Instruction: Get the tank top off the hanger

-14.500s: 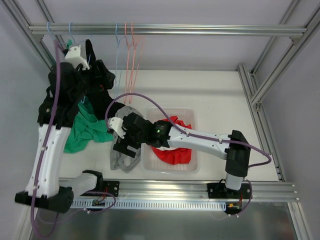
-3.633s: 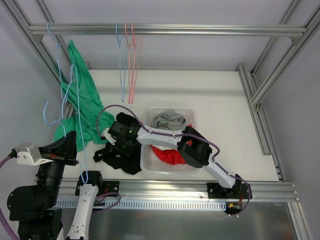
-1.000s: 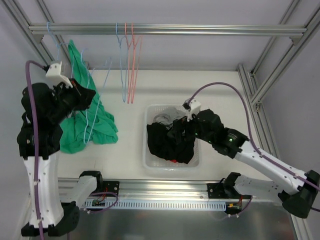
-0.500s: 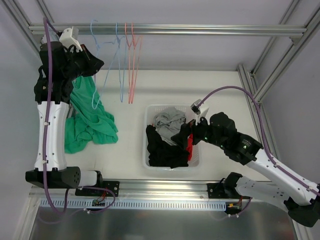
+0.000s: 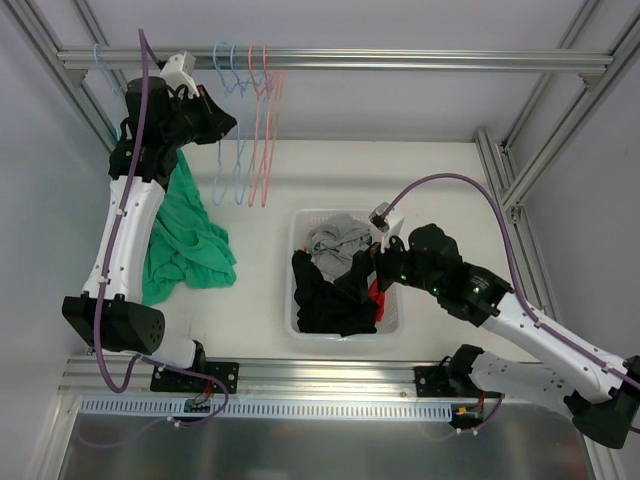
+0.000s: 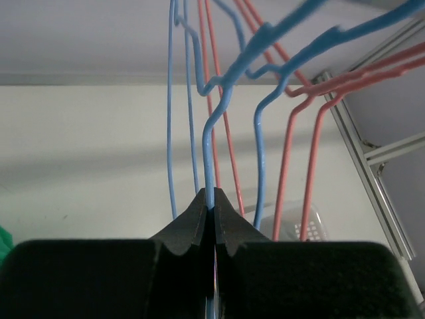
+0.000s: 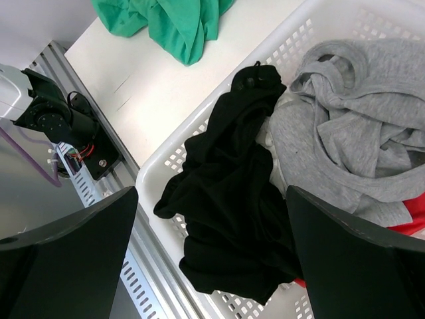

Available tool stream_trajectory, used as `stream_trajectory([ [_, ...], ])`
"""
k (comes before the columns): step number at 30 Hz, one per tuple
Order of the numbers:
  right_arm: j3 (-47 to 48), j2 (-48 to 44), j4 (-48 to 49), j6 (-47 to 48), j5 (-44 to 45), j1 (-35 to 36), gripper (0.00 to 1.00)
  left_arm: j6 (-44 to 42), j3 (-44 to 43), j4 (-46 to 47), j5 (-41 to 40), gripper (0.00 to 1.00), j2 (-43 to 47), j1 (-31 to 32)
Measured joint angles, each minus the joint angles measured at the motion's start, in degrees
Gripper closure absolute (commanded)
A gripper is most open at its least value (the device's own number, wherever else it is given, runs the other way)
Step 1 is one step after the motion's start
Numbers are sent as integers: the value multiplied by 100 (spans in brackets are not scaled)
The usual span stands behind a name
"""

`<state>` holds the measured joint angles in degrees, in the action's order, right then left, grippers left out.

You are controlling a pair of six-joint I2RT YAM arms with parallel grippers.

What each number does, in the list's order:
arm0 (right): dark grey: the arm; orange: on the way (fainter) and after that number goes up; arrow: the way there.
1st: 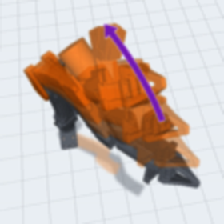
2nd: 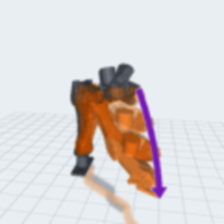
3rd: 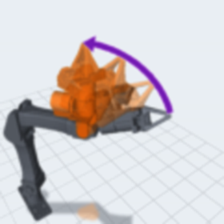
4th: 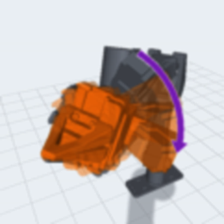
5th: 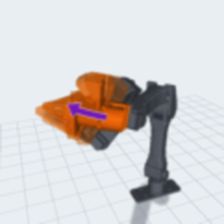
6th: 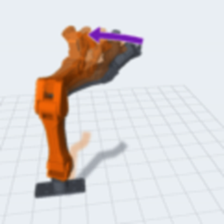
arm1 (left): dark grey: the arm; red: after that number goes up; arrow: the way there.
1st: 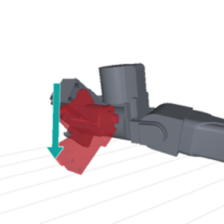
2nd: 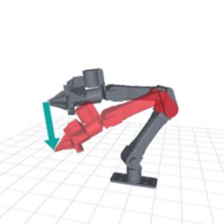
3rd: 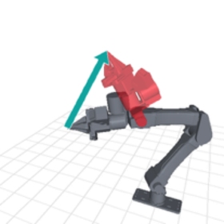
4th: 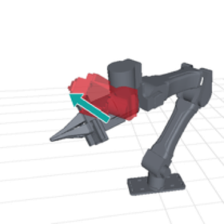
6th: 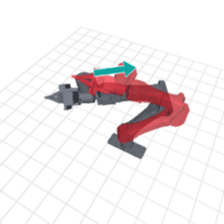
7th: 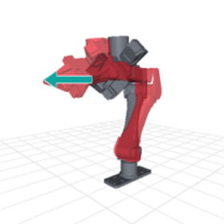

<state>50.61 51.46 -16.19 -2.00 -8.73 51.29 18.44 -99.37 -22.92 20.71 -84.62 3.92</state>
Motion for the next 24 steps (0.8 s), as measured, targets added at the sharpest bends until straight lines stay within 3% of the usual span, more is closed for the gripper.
stream_trajectory([
  [1, -20, 0, 11, 0, -22, 0, 1, 0, 105, 2, -33, 99, 9, 22],
  [2, -28, 0, 9, 0, -44, 0, 1, -2, 232, 37, -55, 87, 17, 22],
  [5, -28, 0, 28, 0, -85, 0, 1, -11, 568, 197, -223, 79, 157, 20],
  [8, -28, 0, 50, 2, -114, 0, 1, -52, 898, 90, -470, 57, 496, 15],
  [9, -28, 0, 52, 2, -120, 0, 0, -72, 977, 42, -575, 35, 693, 13],
  [10, -28, 0, 52, 2, -120, 0, 0, -85, 990, 33, -614, 26, 752, 15],
  [11, -28, 0, 55, 4, -127, 0, 0, -127, 1027, 39, -697, 4, 935, 15],
  [19, -28, 0, 59, 57, -229, 0, 0, -181, 1360, -177, -2492, 1, 2979, 15],
  [24, -28, -2, 59, 155, -323, 0, 1, -278, 1202, -745, -3773, 1, 3390, -55],
])
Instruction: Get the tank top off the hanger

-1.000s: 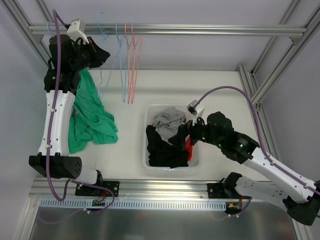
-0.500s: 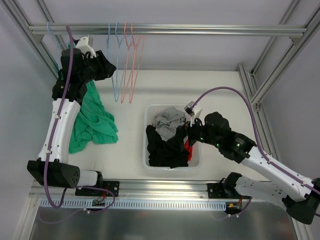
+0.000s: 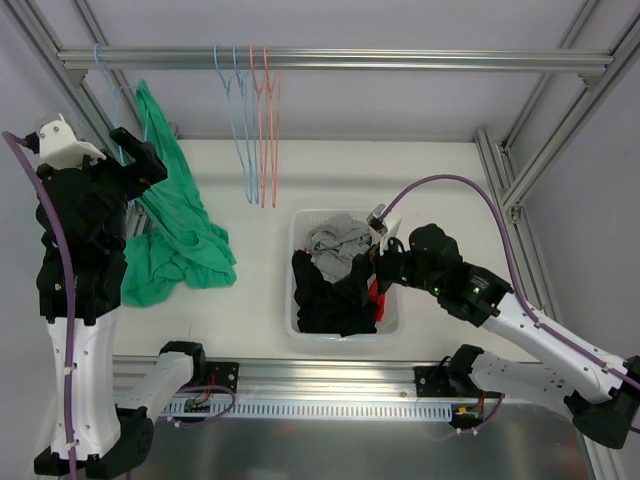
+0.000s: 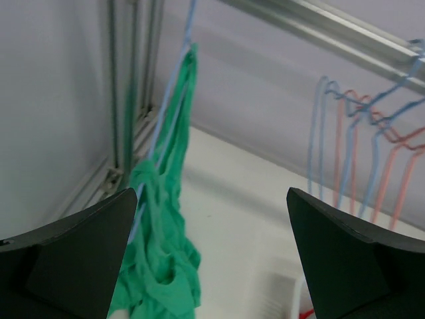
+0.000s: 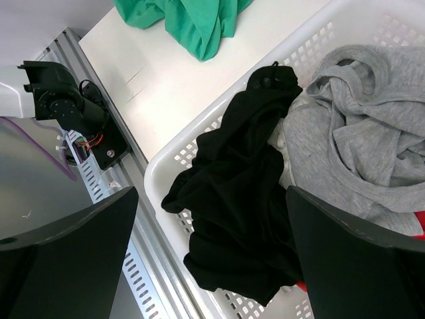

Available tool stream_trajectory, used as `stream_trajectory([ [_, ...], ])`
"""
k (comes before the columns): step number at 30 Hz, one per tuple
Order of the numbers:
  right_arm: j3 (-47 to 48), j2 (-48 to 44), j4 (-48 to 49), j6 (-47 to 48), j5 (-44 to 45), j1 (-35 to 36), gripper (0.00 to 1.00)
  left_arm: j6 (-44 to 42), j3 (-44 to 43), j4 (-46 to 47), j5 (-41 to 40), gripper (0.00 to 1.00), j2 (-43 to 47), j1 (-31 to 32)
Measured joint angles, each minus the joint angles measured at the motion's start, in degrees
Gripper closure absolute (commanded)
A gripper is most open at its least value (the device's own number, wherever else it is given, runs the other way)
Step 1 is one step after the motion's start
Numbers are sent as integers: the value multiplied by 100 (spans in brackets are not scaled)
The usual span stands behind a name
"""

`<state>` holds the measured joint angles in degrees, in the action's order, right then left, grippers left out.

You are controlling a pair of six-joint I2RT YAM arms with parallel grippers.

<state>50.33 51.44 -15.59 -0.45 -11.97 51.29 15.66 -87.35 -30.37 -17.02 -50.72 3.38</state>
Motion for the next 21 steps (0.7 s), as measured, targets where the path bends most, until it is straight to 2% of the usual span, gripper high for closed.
stream_trajectory([
  [3, -17, -22, 4, 76, -59, 0, 0, -52, -76, -457, -387, 1, -232, -321],
  [5, -39, -50, 4, 120, -98, 0, 0, -96, -157, -756, -402, 1, -542, -778],
  [10, -46, -57, 42, 199, -234, 0, 1, -125, -363, -1217, 365, 1, -1394, -1821],
  [15, -52, -39, 66, 295, -415, 0, 1, -201, -835, -1375, 925, 2, -1930, -1904],
  [18, -52, 15, 114, 348, -540, 0, 0, -326, -1298, -1405, 1191, 14, -2214, -1926],
  [19, -52, 52, 146, 358, -568, 0, 0, -367, -1456, -1405, 1263, 21, -2321, -1926],
  [21, -52, 153, 208, 374, -645, 0, 1, -448, -1663, -1368, 1366, 25, -2518, -1926],
])
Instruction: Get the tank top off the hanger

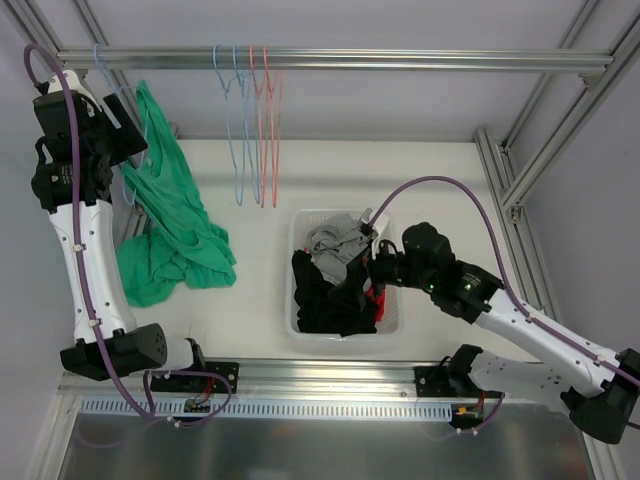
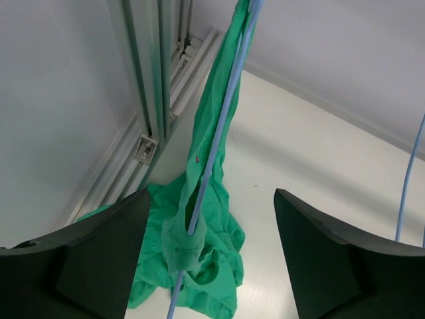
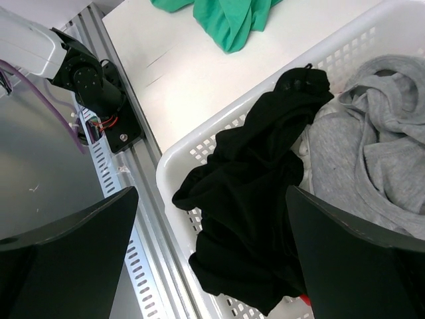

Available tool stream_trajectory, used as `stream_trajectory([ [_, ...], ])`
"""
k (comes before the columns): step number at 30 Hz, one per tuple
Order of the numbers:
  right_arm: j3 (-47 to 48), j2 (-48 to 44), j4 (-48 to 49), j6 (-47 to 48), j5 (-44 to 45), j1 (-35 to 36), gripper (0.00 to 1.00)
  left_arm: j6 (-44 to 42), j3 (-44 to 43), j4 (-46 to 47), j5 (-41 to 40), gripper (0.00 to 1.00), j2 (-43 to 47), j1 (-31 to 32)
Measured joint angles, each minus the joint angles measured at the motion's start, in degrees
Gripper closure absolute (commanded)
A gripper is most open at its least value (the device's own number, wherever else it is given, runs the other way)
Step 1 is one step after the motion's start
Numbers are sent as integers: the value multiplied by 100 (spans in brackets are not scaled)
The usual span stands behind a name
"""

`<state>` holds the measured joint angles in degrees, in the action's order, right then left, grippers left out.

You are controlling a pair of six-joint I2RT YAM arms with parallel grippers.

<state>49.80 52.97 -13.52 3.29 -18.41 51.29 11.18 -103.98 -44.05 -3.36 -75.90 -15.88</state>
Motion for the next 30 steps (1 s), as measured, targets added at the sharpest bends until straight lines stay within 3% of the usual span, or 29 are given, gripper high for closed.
stream_trajectory([
  [3, 0, 175, 61, 4, -94, 0, 0, -79, -127, 4, 109, 35, -280, 0],
  [5, 0, 280, 87, 15, -151, 0, 0, -131, -203, -15, 162, 48, -468, 0],
  [7, 0, 354, 94, 28, -195, 0, 1, -192, -323, -22, 188, 55, -671, 0],
  [8, 0, 374, 98, 37, -205, 0, 1, -205, -361, -22, 192, 62, -745, 0],
  [9, 0, 391, 105, 44, -216, 0, 0, -227, -404, -24, 203, 76, -824, 0],
  [12, 0, 422, 125, 76, -240, 0, 1, -264, -439, -44, 310, 100, -896, 0],
  [30, 0, 662, 133, 214, -264, 0, 0, -267, -1360, -177, 1775, 100, -826, -33],
])
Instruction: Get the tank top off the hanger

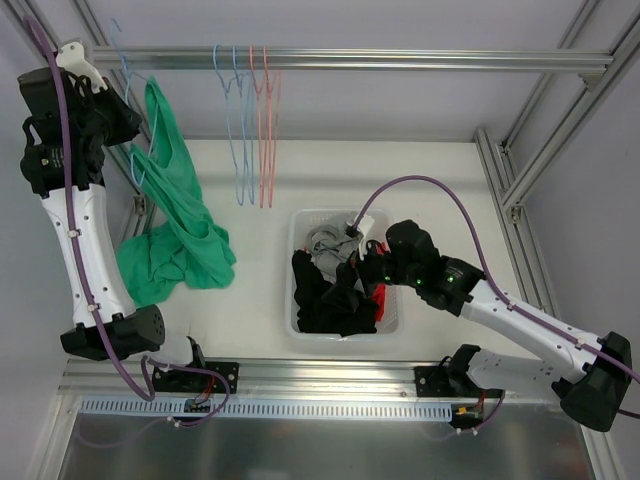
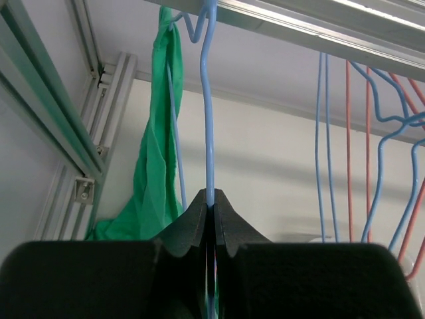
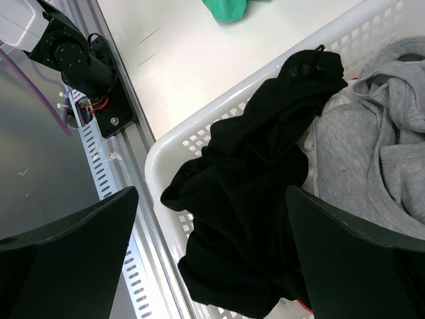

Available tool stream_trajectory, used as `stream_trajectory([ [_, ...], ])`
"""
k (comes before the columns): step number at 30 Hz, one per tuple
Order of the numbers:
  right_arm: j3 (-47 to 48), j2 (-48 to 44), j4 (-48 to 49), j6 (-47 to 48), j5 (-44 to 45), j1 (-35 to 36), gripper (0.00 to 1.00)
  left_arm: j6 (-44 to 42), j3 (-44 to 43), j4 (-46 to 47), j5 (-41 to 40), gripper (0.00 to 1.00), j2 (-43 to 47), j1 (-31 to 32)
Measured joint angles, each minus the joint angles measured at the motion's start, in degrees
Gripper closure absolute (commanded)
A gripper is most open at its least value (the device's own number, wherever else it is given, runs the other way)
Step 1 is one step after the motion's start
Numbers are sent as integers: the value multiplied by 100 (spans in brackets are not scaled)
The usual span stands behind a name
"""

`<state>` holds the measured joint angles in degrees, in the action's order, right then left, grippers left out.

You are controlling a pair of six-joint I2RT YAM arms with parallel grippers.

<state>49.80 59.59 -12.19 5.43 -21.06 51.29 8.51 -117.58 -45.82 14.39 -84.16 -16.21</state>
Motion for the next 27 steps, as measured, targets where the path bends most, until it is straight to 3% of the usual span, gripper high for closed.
stream_trajectory([
  [16, 0, -74, 4, -4, -2, 0, 1, 256, 1648, 828, 608, 100, 1847, 0],
  [24, -20, -227, 236, -70, -55, 0, 0, 417, 3536, 935, 603, 100, 3342, 0],
  [27, -127, -407, 428, -105, -153, 0, 0, 505, 4415, 933, 619, 100, 4339, 0],
])
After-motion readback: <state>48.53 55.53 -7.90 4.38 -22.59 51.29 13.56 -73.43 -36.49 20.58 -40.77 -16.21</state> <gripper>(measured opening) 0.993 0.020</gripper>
